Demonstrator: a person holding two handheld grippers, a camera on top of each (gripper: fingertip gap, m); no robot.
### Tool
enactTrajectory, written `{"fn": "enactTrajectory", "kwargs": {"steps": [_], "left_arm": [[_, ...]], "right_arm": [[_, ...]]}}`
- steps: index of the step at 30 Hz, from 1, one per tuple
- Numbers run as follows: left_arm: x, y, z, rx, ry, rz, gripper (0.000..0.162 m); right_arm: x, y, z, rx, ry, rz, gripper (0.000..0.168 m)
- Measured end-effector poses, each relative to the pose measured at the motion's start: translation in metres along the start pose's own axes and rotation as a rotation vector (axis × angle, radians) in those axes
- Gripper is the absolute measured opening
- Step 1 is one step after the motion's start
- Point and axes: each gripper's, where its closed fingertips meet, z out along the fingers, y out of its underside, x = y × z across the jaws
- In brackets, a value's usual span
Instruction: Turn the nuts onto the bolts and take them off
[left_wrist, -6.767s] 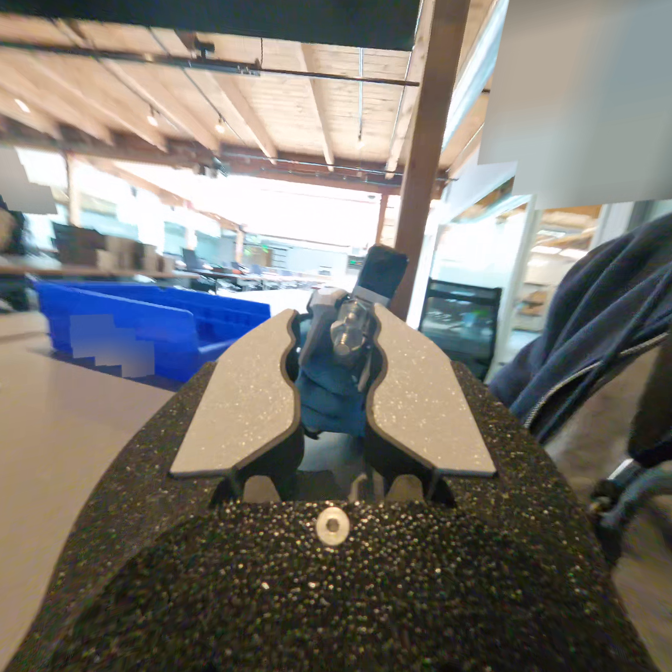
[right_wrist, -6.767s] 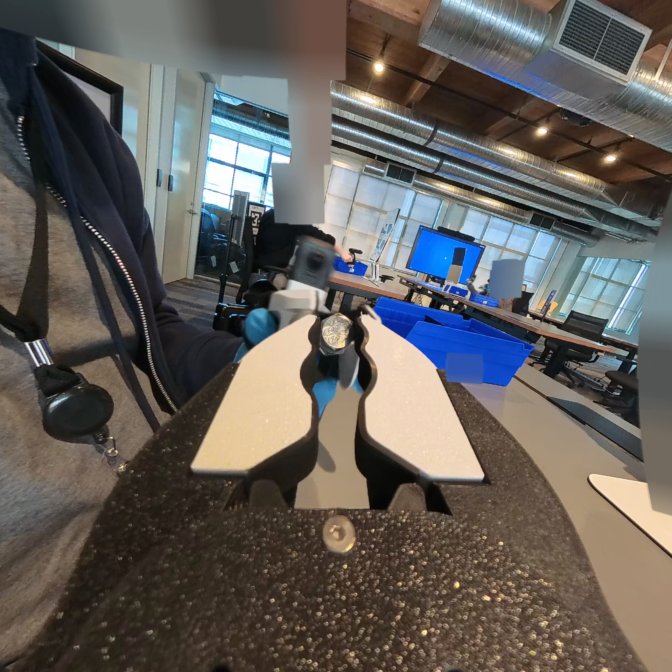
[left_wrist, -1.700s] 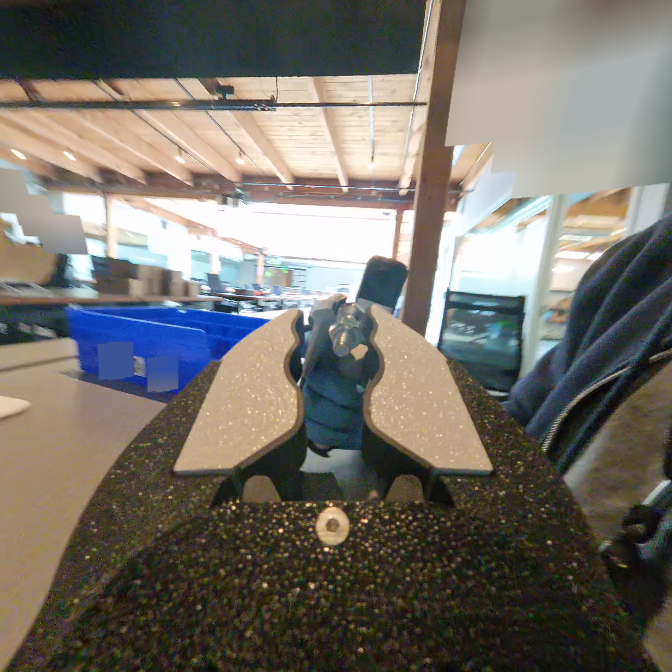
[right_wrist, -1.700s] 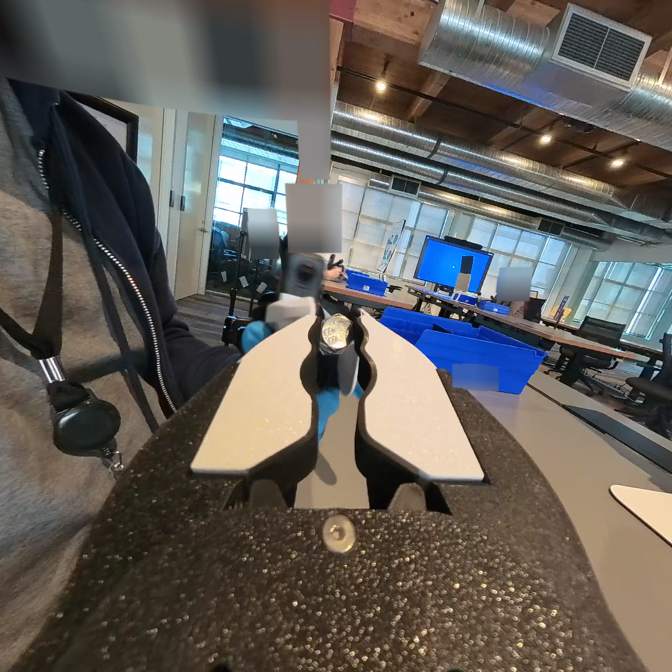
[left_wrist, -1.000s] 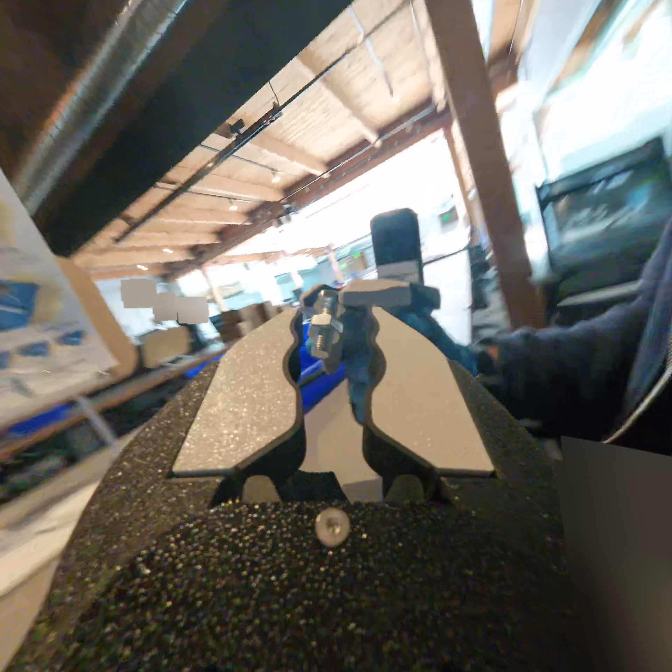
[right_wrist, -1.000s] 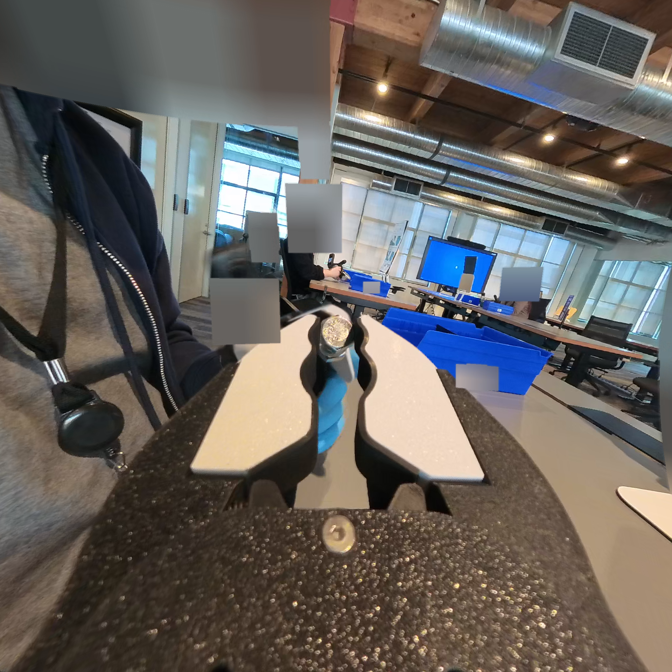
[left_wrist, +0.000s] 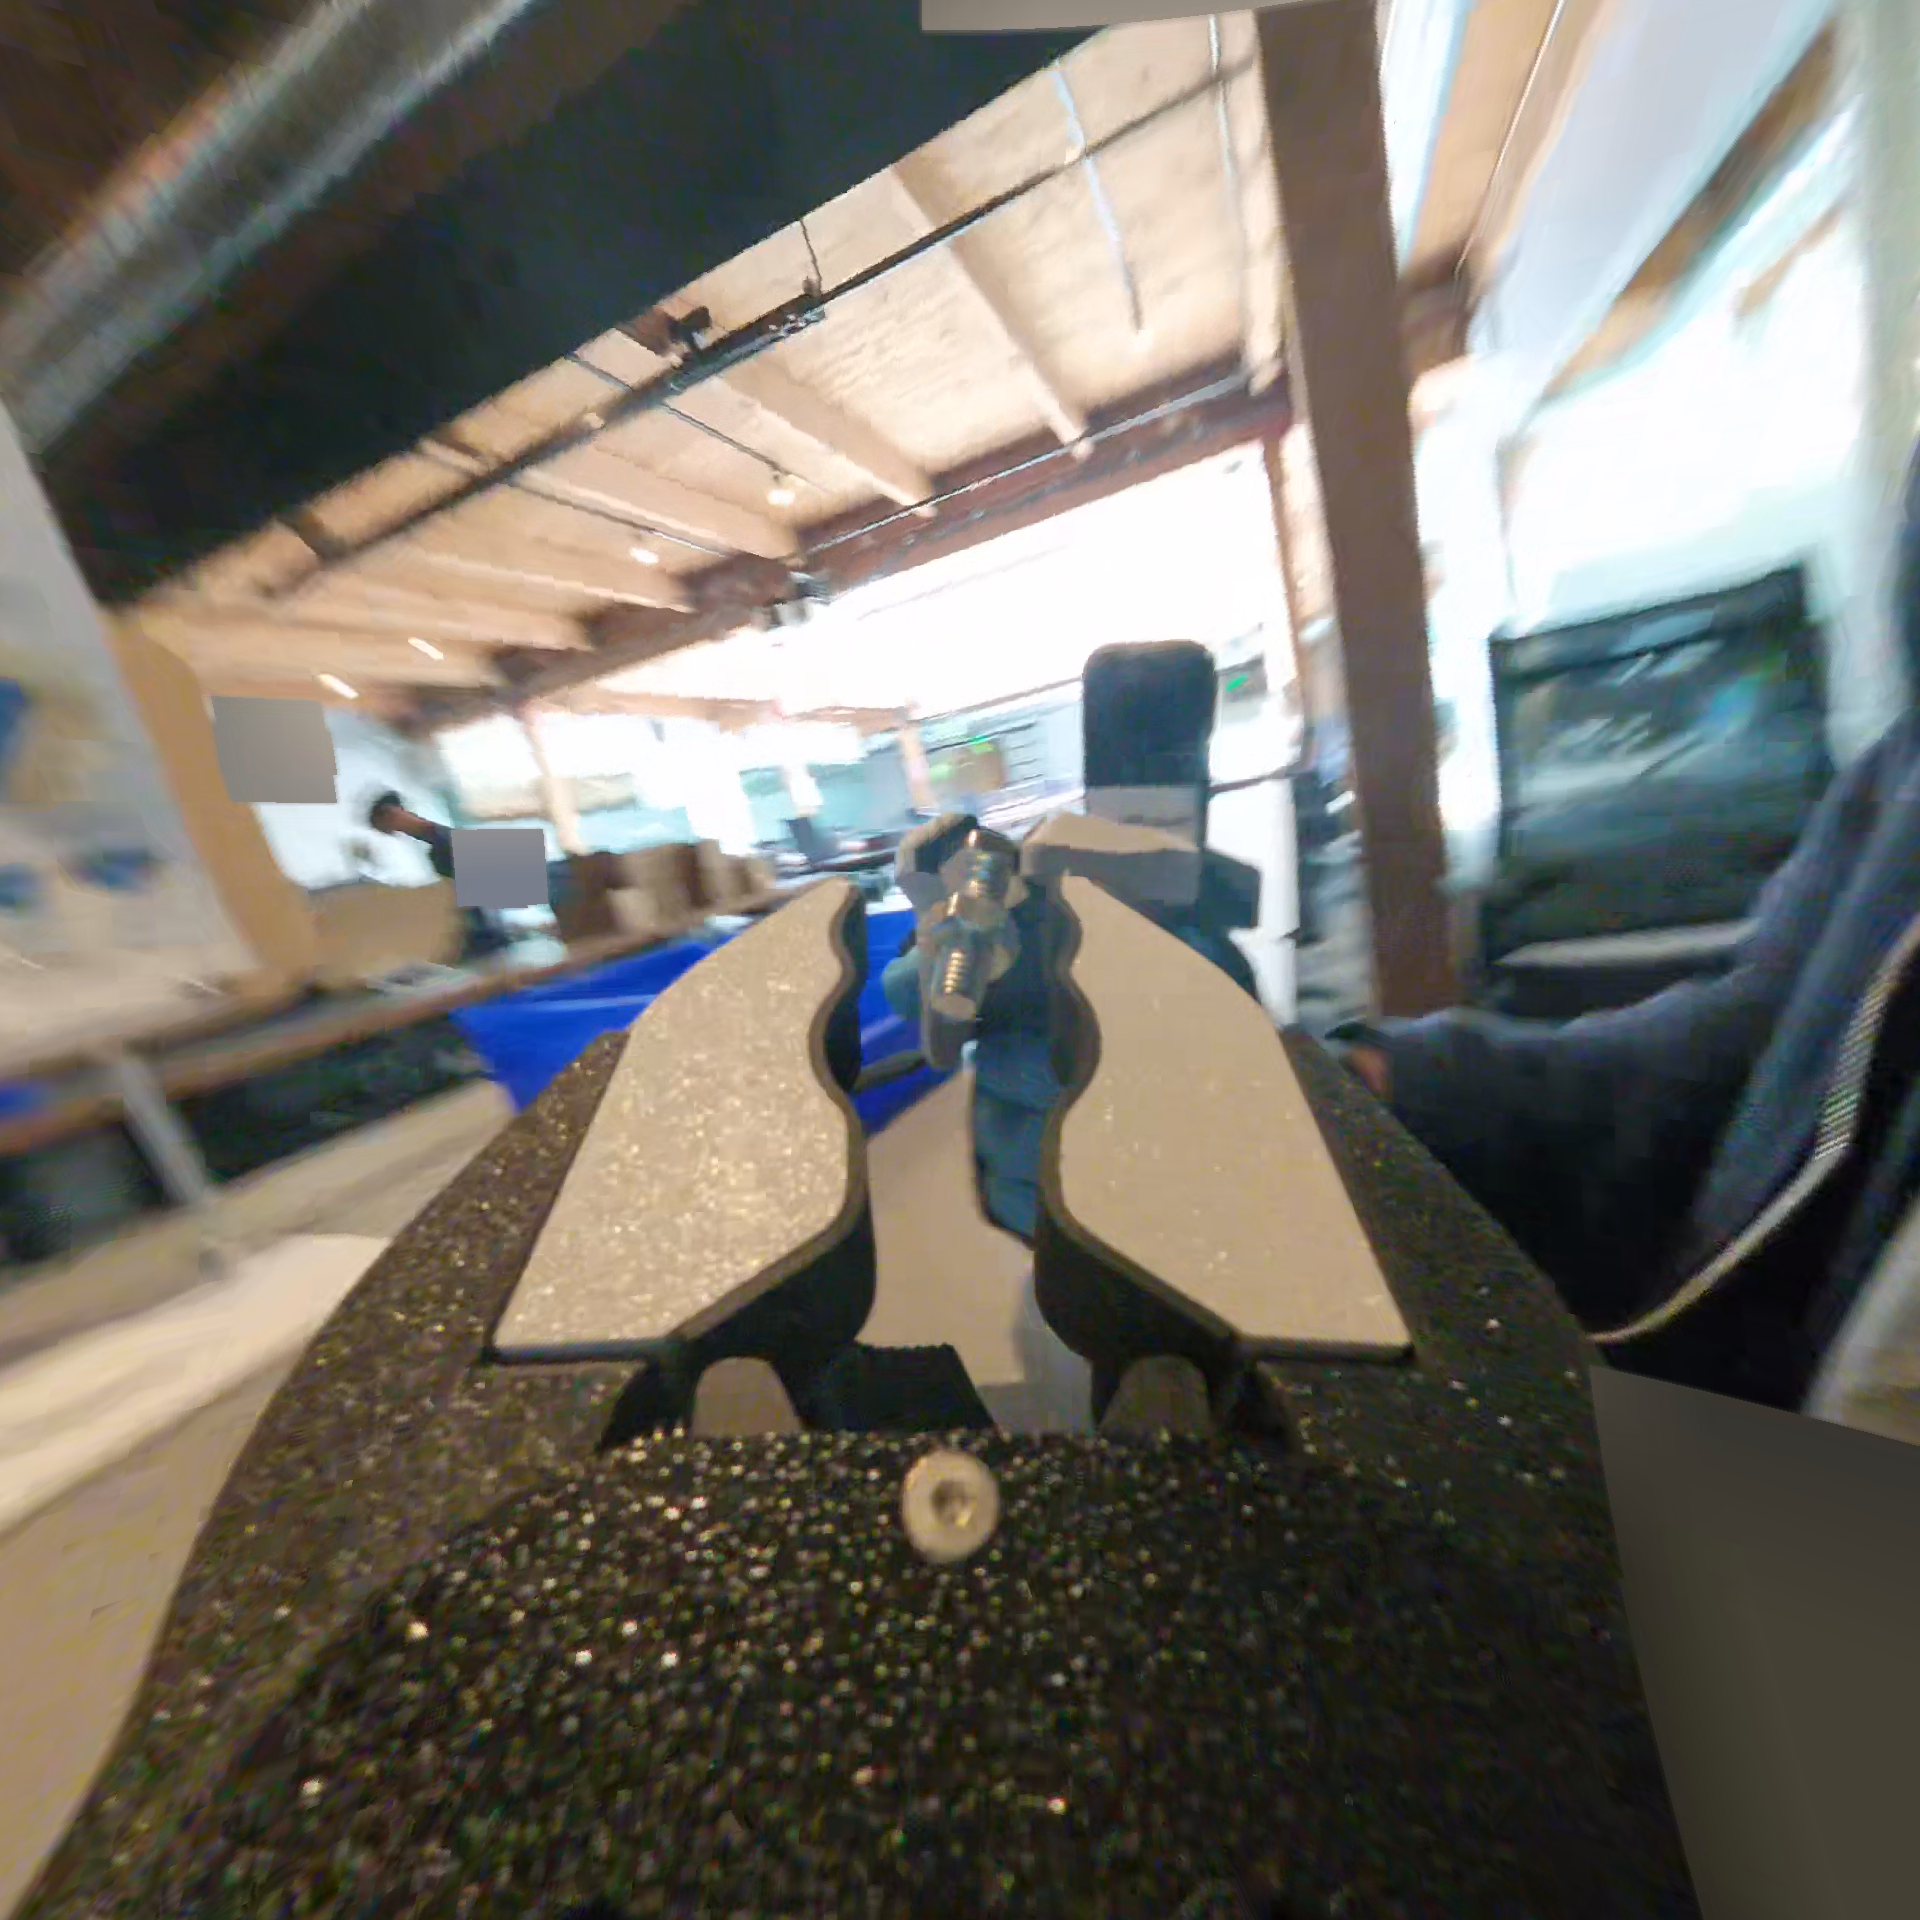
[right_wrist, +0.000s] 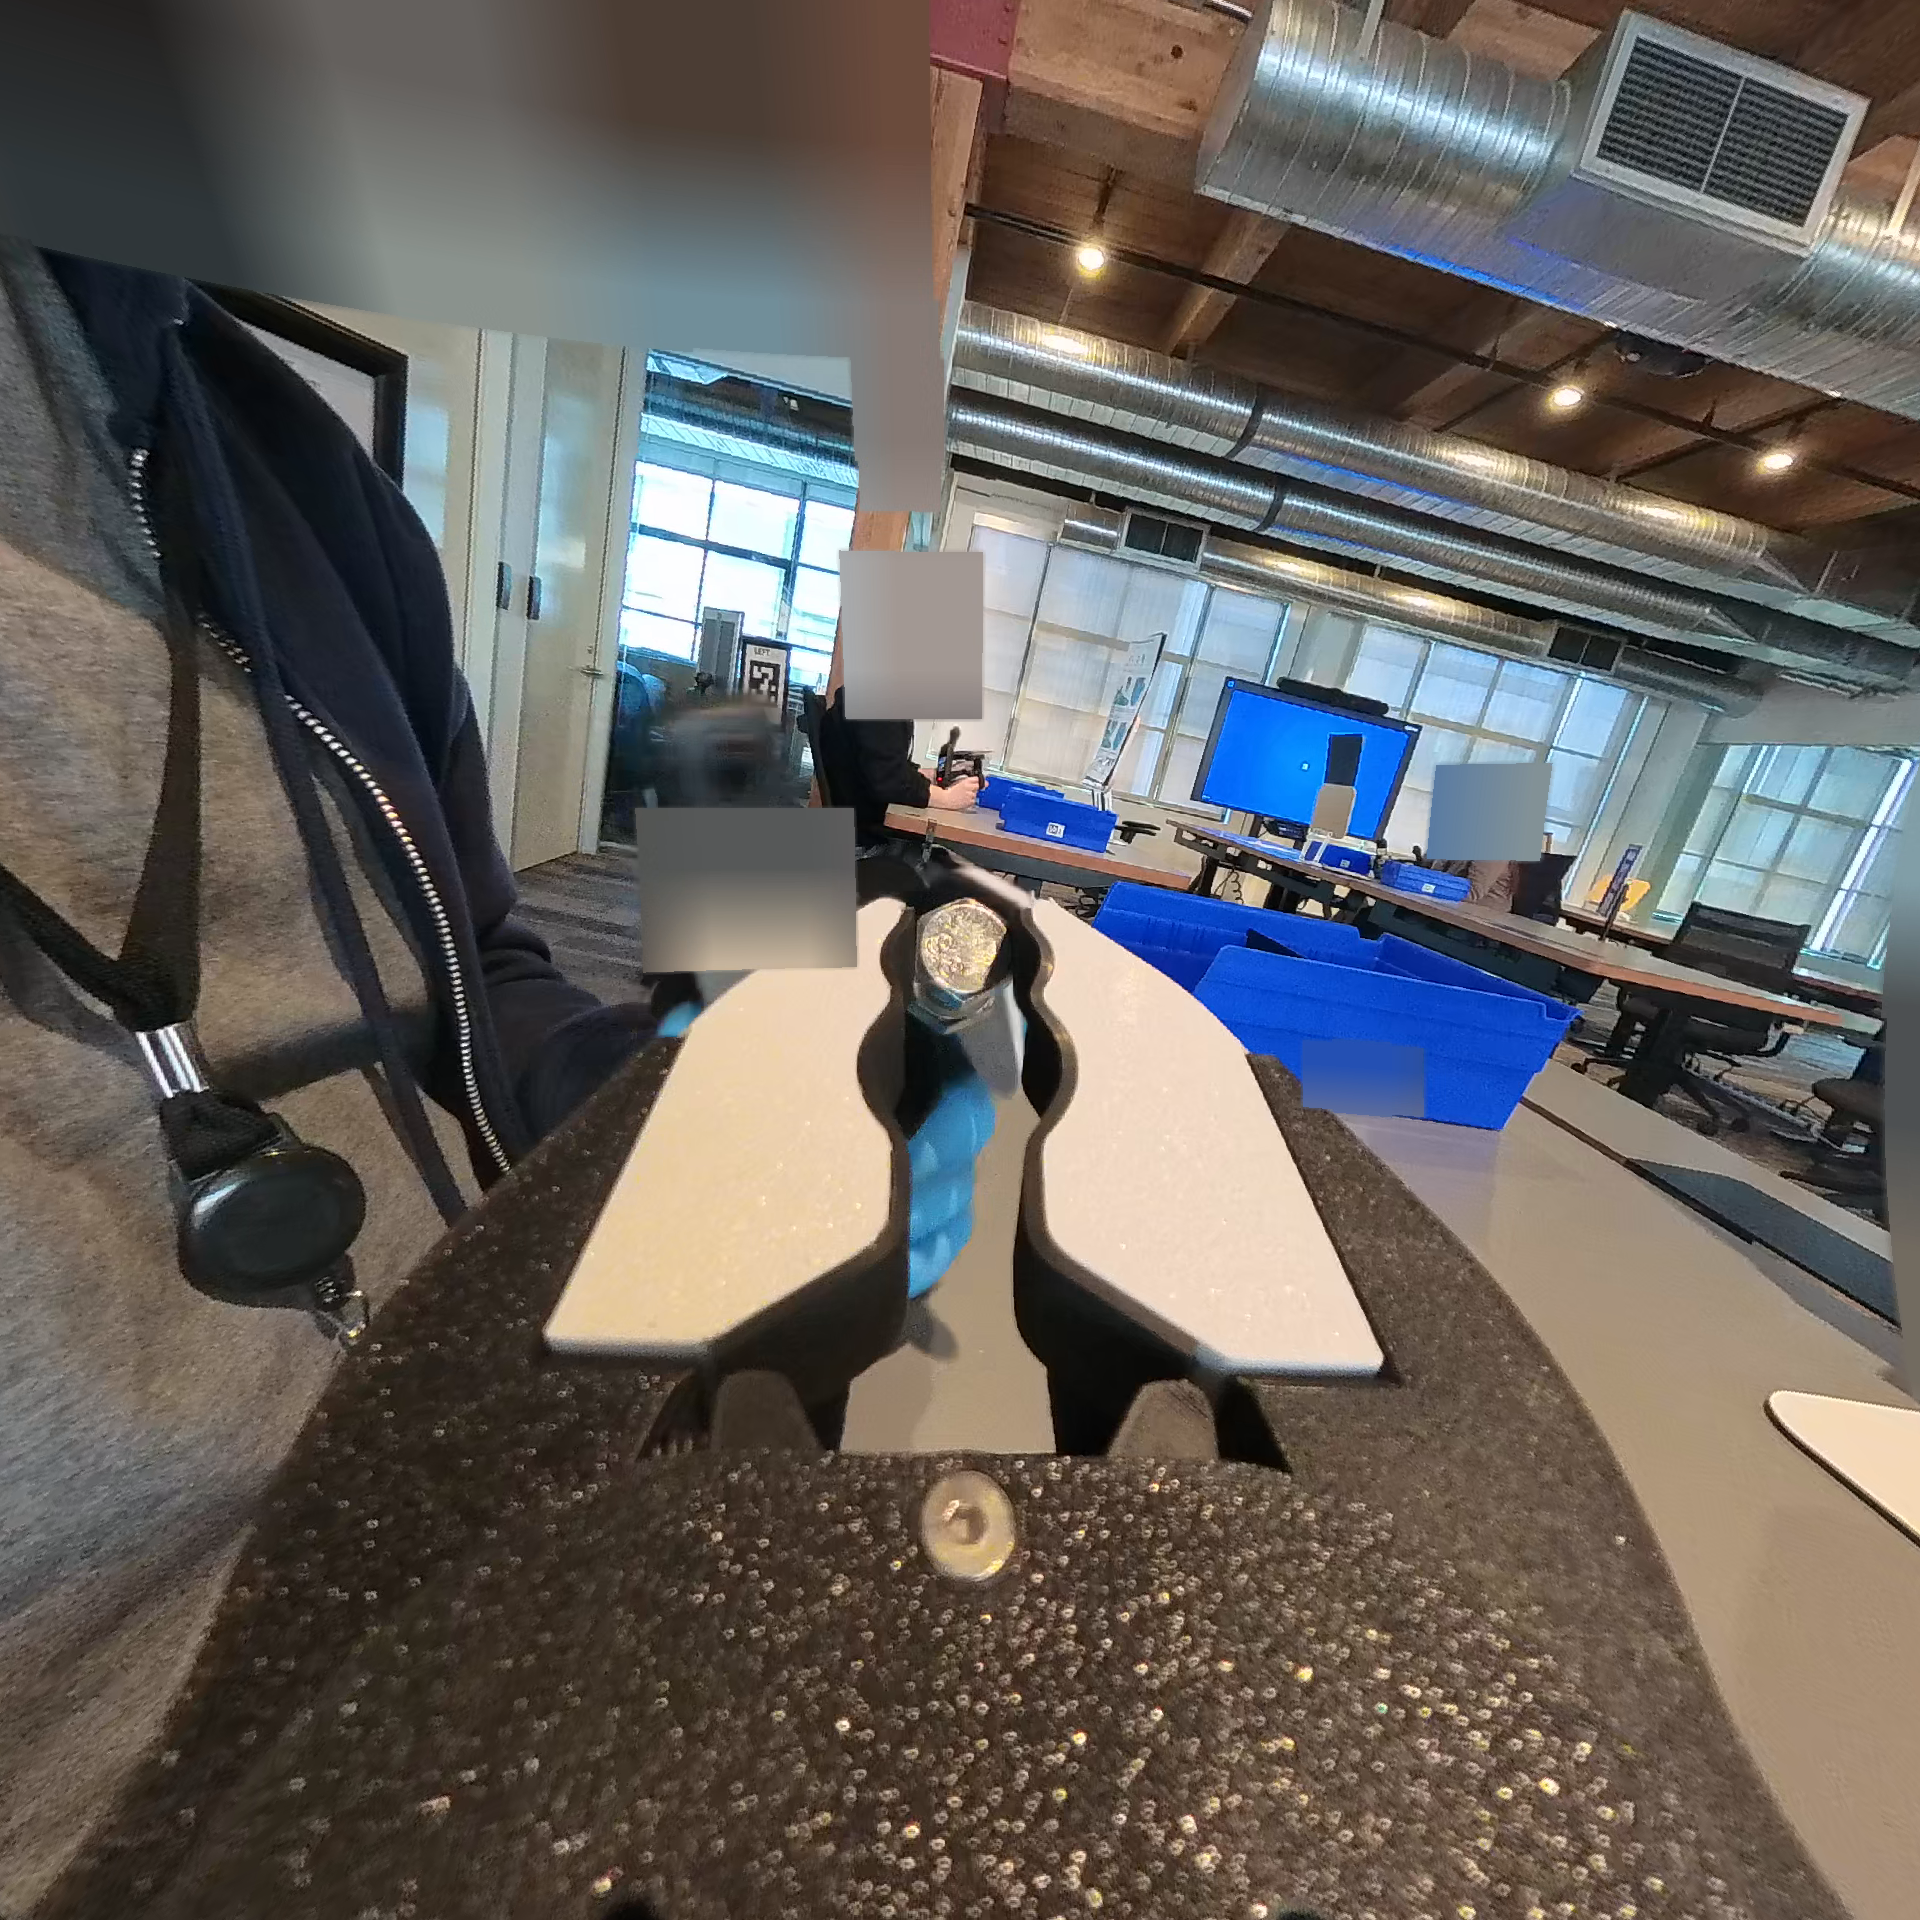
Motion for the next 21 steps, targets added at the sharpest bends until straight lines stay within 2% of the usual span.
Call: {"fn": "enactTrajectory", "kwargs": {"steps": [1,5,14,16,18,21], "left_arm": [[-0.003,0.000,-0.001,0.012,0.030,-0.130,0.032],[-0.012,-0.003,-0.005,0.075,0.125,-0.532,0.031],[0.003,0.006,-0.001,-0.004,0.244,-0.706,0.026],[0.005,0.007,0.000,-0.014,0.251,-0.702,0.019],[0.005,0.007,0.000,-0.014,0.231,-0.645,0.018],[0.003,0.007,0.001,-0.020,0.140,-0.395,0.018]], "right_arm": [[0.000,0.000,0.000,0.001,0.000,0.001,0.017],[0.000,-0.001,0.000,0.005,0.000,0.003,0.017],[-0.002,0.001,0.001,-0.004,-0.012,0.006,0.017],[-0.002,0.002,0.002,-0.010,-0.013,0.003,0.018],[-0.002,0.002,0.002,-0.009,-0.015,0.003,0.018],[-0.001,0.001,0.002,-0.005,-0.010,0.009,0.017]]}}
